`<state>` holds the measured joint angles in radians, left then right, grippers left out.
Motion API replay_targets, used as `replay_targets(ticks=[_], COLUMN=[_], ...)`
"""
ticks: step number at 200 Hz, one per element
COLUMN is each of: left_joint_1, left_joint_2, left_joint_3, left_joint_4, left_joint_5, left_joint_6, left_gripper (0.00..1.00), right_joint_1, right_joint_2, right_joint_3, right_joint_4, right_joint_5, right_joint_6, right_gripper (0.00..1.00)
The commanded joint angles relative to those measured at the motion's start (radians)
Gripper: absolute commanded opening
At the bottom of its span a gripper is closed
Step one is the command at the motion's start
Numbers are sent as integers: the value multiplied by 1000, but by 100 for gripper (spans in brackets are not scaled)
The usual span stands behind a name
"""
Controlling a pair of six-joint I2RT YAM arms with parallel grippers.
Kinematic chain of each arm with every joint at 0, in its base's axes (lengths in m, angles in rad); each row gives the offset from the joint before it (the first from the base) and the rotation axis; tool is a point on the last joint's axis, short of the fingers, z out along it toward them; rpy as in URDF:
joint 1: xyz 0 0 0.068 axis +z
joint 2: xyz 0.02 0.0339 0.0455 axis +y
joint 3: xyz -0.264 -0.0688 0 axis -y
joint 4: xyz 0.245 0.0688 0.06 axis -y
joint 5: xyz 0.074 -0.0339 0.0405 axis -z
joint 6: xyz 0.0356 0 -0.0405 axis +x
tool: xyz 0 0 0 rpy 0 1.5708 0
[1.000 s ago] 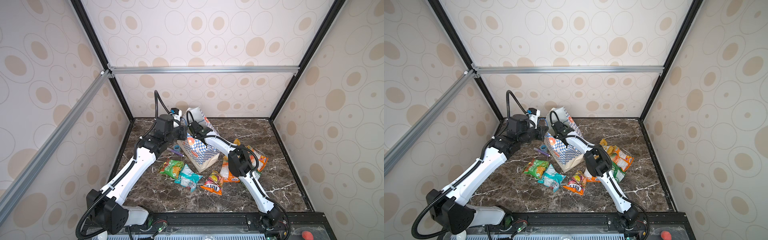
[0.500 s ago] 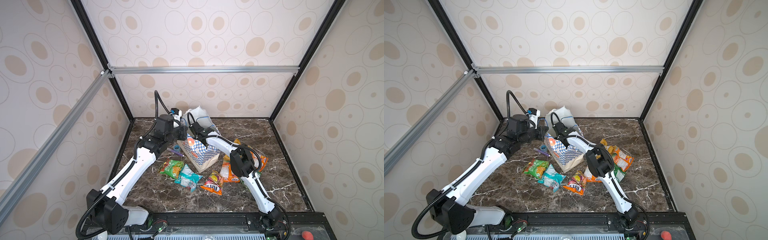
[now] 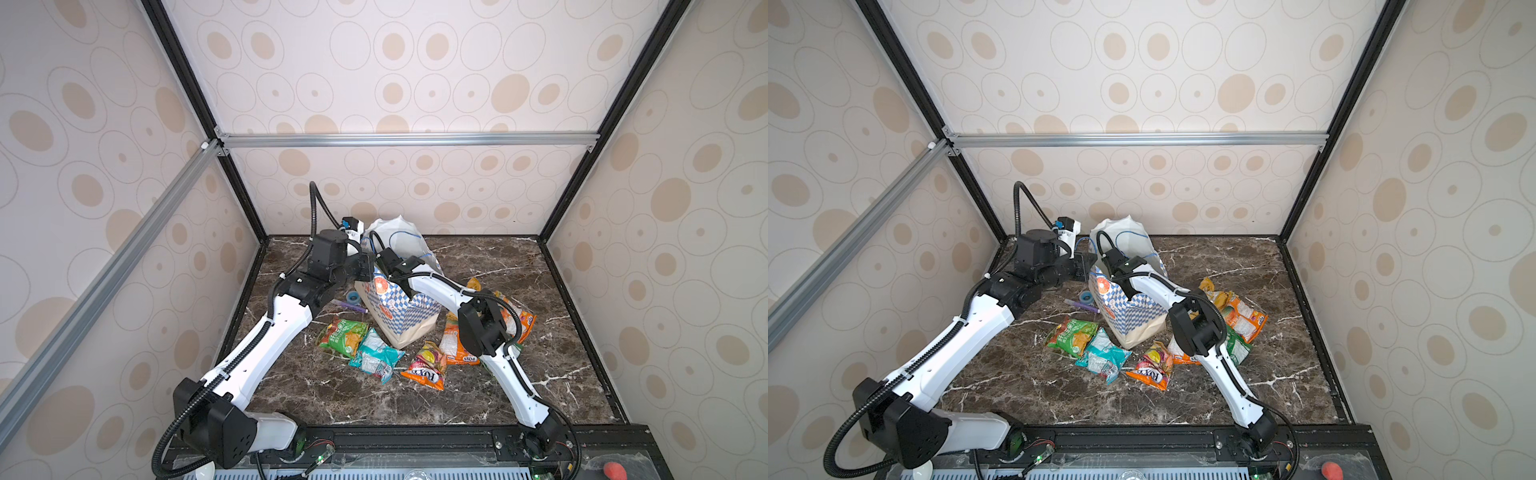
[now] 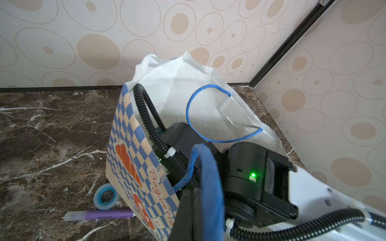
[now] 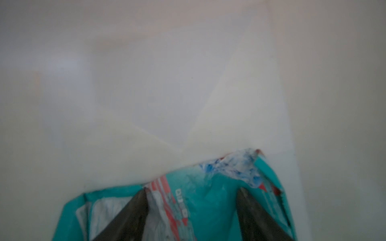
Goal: Take the snacks out of the paper bag
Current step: Pick up the snack from the paper bag.
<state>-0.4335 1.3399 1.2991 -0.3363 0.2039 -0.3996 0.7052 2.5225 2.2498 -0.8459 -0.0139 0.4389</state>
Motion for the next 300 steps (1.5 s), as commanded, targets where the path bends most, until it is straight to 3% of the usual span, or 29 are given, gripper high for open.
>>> replay_targets(ticks=[1, 56, 87, 131, 142, 182, 250, 300], left_joint_1=[6, 6, 6, 6, 6, 7, 6, 5], left_joint_2=[2, 6, 3, 1, -1, -16, -95, -203], left_joint_3=[5, 5, 2, 2, 2, 8, 27, -41], left_joint_4=[2, 5, 2, 5, 7, 20, 23, 69], left_joint_5=[-1, 2, -4, -13, -13, -5, 31, 8], left_joint_6=[11, 7, 7, 2, 2, -3, 7, 35], left_gripper=[0, 0, 0, 0, 6, 41, 68, 77], right_joint_1=[10, 9, 7, 7, 8, 7, 7, 8], right_joint_2=[77, 7, -43, -131, -154, -233, -319, -383], right_joint_3=[-35, 23, 39, 80, 88, 101, 182, 225], right_joint_4=[-138, -137, -131, -120, -120, -105, -116, -84], right_joint_5=[-19, 14, 15, 5, 1, 5, 12, -5], right_joint_6=[20, 3, 0, 3, 4, 8, 6, 32], right_gripper=[53, 15, 0, 0, 0, 0, 0, 0])
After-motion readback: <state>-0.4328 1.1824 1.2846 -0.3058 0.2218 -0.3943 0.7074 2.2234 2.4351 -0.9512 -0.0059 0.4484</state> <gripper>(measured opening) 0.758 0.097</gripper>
